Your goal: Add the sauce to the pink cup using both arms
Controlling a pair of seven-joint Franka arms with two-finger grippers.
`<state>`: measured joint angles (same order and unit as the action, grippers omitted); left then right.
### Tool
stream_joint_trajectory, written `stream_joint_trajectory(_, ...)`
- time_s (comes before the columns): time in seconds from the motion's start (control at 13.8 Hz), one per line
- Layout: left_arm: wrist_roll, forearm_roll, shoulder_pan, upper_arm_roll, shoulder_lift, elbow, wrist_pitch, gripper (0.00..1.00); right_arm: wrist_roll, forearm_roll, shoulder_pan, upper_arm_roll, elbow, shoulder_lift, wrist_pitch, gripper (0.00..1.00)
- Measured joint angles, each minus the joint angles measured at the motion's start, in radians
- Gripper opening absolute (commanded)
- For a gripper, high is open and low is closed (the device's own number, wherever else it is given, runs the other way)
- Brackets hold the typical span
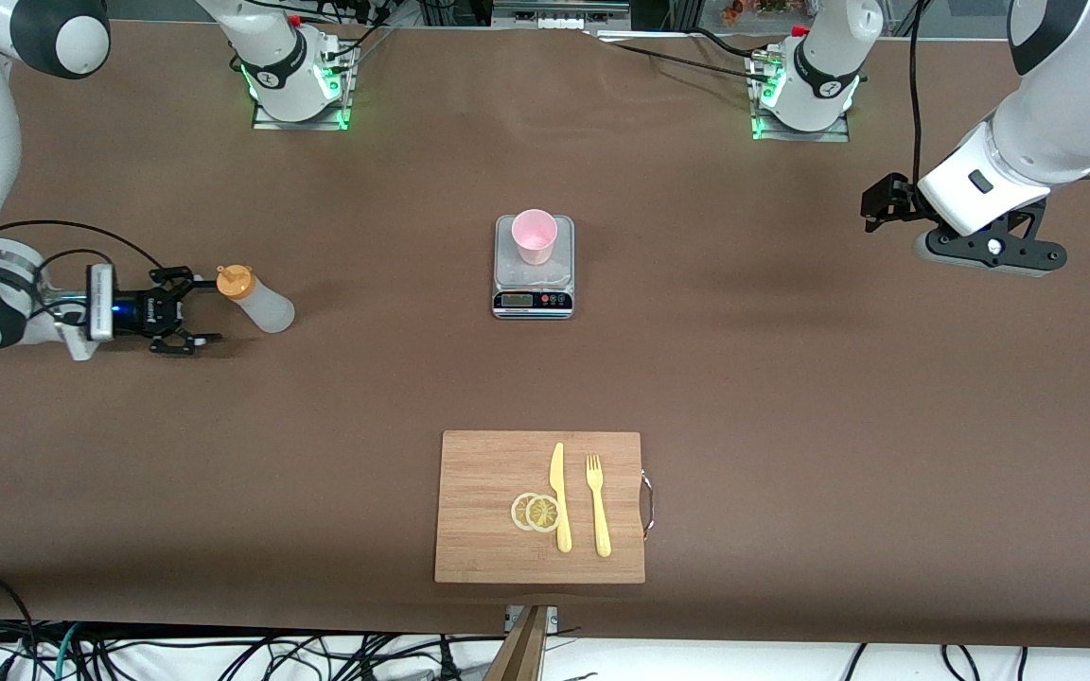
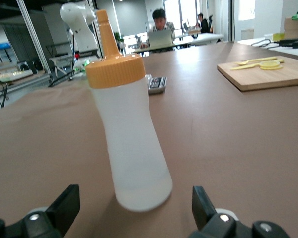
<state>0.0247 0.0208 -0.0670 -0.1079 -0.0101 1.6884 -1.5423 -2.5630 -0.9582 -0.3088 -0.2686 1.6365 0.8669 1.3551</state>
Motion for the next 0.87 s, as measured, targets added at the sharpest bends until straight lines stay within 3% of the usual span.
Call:
stream_joint_trajectory(0.29, 0.000, 0.000, 0.000, 0.000, 0.000, 0.000, 0.000, 1.00, 0.184, 0.041, -0.003, -0.076, -0.184, -0.033, -0.048, 1.00)
stream_joint_trajectory(0.58, 0.000, 0.000, 0.000, 0.000, 0.000, 0.000, 0.000, 1.00, 0.470, 0.041, 0.011, -0.061, -0.287, -0.067, -0.060, 1.00)
stream_joint_trajectory(0.87, 0.000, 0.000, 0.000, 0.000, 0.000, 0.000, 0.000, 1.00, 0.866, 0.041, 0.108, -0.016, -0.445, -0.071, -0.013, 1.00)
